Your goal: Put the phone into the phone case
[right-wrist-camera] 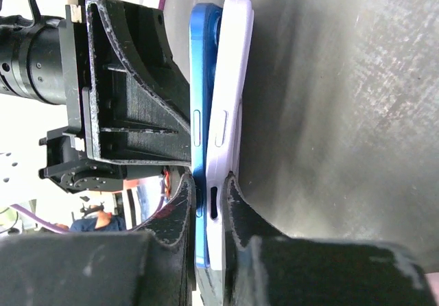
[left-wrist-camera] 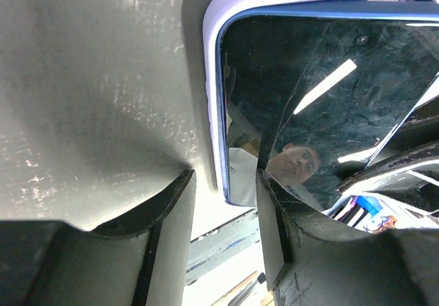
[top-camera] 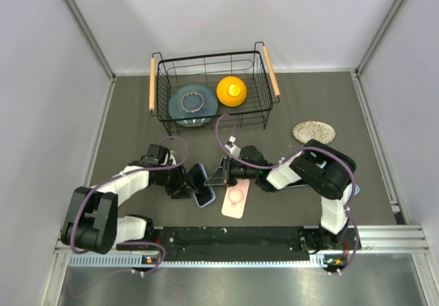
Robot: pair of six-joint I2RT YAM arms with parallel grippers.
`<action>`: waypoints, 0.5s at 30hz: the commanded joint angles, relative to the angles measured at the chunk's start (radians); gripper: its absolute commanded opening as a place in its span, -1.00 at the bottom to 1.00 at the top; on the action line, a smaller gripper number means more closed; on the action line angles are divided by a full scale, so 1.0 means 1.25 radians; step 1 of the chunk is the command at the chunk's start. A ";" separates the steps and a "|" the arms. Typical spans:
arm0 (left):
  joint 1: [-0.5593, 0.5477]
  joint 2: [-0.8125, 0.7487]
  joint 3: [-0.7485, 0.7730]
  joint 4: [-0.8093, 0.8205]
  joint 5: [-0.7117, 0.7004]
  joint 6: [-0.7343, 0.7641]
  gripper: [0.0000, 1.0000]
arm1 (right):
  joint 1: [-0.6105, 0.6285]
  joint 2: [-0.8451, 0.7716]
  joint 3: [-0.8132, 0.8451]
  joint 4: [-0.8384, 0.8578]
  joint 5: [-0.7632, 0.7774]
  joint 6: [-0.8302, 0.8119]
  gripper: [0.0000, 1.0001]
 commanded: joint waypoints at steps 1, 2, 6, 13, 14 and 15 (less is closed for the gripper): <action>-0.009 0.021 0.015 0.024 -0.036 0.010 -0.07 | 0.020 0.002 0.028 0.147 -0.073 0.022 -0.96; -0.009 0.023 0.016 0.025 -0.035 0.011 -0.05 | 0.020 0.003 0.028 0.150 -0.072 0.027 -0.84; -0.009 0.024 0.020 0.017 -0.036 0.014 -0.03 | 0.020 0.007 0.025 0.161 -0.072 0.033 -0.42; -0.010 0.013 0.019 0.019 -0.039 0.008 0.04 | 0.021 0.008 0.020 0.173 -0.076 0.038 -1.00; -0.009 0.009 0.019 0.019 -0.039 0.008 0.05 | 0.020 0.007 0.020 0.168 -0.076 0.036 -1.00; -0.009 0.003 0.017 0.017 -0.035 0.007 0.06 | 0.020 0.006 0.020 0.157 -0.074 0.034 -1.00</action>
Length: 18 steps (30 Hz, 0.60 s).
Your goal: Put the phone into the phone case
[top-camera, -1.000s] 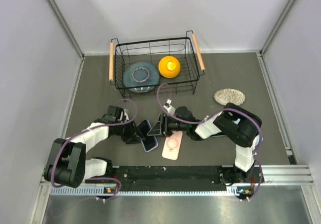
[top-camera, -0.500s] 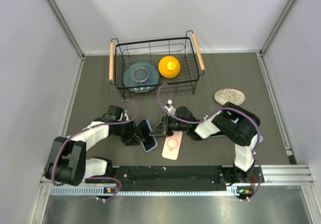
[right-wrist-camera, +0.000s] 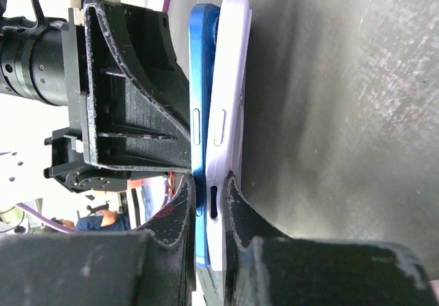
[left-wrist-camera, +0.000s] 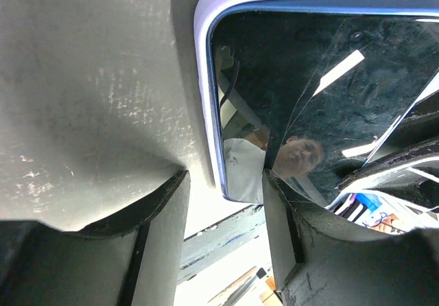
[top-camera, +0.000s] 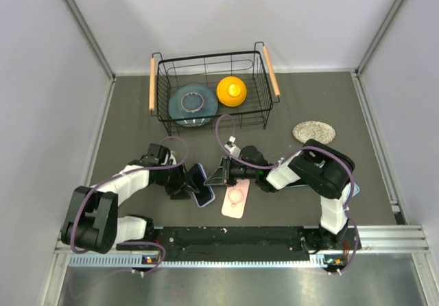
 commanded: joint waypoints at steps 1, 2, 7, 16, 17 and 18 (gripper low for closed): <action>-0.009 -0.006 0.008 0.037 -0.036 0.003 0.09 | 0.023 -0.007 0.022 0.118 -0.060 0.015 -1.00; -0.009 -0.009 0.008 0.037 -0.033 0.003 0.11 | 0.023 -0.008 0.024 0.099 -0.058 0.001 -1.00; -0.009 -0.022 0.009 0.031 -0.031 -0.004 0.17 | 0.023 -0.023 0.030 0.020 -0.051 -0.034 -0.85; -0.009 -0.009 0.014 0.019 -0.053 0.000 -0.03 | 0.023 -0.013 0.027 0.113 -0.113 0.010 -0.50; -0.009 -0.007 0.014 0.018 -0.055 0.000 -0.08 | 0.023 0.003 0.023 0.138 -0.122 0.022 -0.53; -0.009 -0.009 0.014 0.016 -0.057 0.001 -0.10 | 0.022 0.011 0.014 0.162 -0.123 0.035 -0.55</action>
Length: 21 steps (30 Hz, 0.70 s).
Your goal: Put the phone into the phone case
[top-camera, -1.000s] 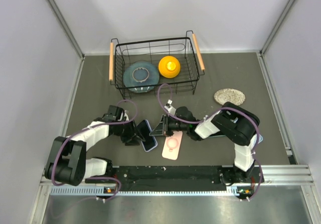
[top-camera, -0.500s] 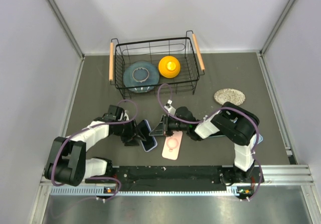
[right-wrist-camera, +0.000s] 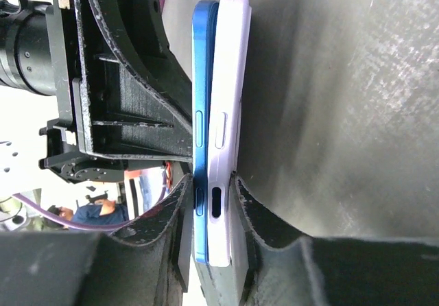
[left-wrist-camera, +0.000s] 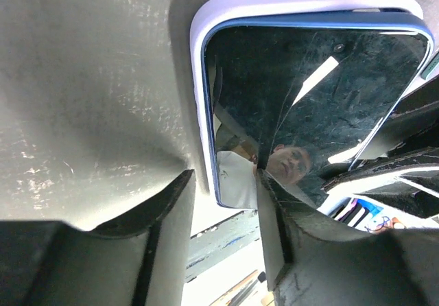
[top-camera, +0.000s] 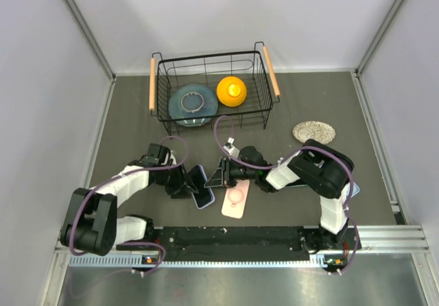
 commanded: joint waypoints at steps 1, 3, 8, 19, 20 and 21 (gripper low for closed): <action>-0.003 0.005 0.015 0.015 -0.050 0.009 -0.13 | 0.021 0.020 0.006 0.207 -0.102 0.077 -0.62; -0.003 -0.002 0.016 0.009 -0.058 0.012 -0.14 | 0.021 0.039 -0.002 0.249 -0.099 0.091 -0.74; -0.003 -0.017 0.020 0.001 -0.064 0.016 0.05 | 0.021 0.041 -0.007 0.244 -0.084 0.086 -1.00; -0.003 -0.013 0.015 0.008 -0.057 0.012 0.06 | 0.021 -0.032 0.003 0.119 -0.081 0.011 -0.28; -0.003 -0.014 0.015 0.011 -0.055 0.010 0.05 | 0.021 -0.030 -0.001 0.126 -0.086 0.015 -0.29; -0.003 -0.018 0.015 0.009 -0.053 0.009 0.03 | 0.021 -0.030 -0.003 0.133 -0.088 0.017 -0.32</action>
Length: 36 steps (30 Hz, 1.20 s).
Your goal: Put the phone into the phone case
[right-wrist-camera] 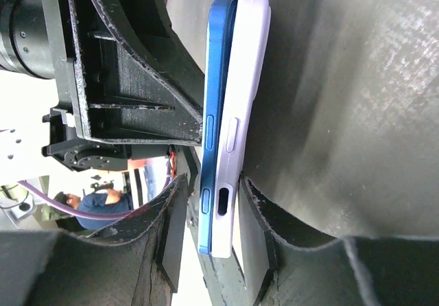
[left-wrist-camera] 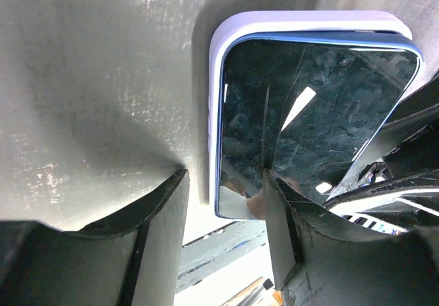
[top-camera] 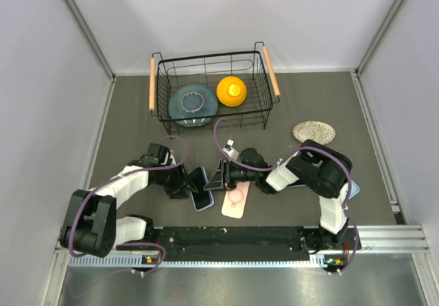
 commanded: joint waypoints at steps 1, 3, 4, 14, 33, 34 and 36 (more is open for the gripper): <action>-0.003 -0.009 0.009 0.029 -0.022 0.002 0.03 | 0.015 -0.043 0.012 0.100 -0.064 0.005 -0.32; -0.003 -0.014 0.008 0.024 -0.023 0.000 0.02 | 0.017 -0.039 0.008 0.105 -0.069 0.010 -0.33; -0.003 -0.016 0.007 0.022 -0.027 0.000 0.01 | 0.017 -0.039 0.006 0.112 -0.069 0.010 -0.33; -0.005 -0.023 -0.016 0.034 -0.016 -0.002 0.00 | 0.042 -0.088 0.010 -0.004 0.007 -0.039 -1.00; -0.005 -0.083 -0.023 0.029 0.053 -0.017 0.11 | 0.085 -0.167 0.060 -0.196 0.076 -0.120 -1.00; -0.005 -0.114 0.007 0.012 0.046 -0.007 0.14 | 0.086 -0.180 0.058 -0.210 0.084 -0.128 -1.00; -0.003 -0.145 0.036 -0.035 0.031 0.005 0.21 | 0.082 -0.230 0.049 -0.256 0.109 -0.156 -1.00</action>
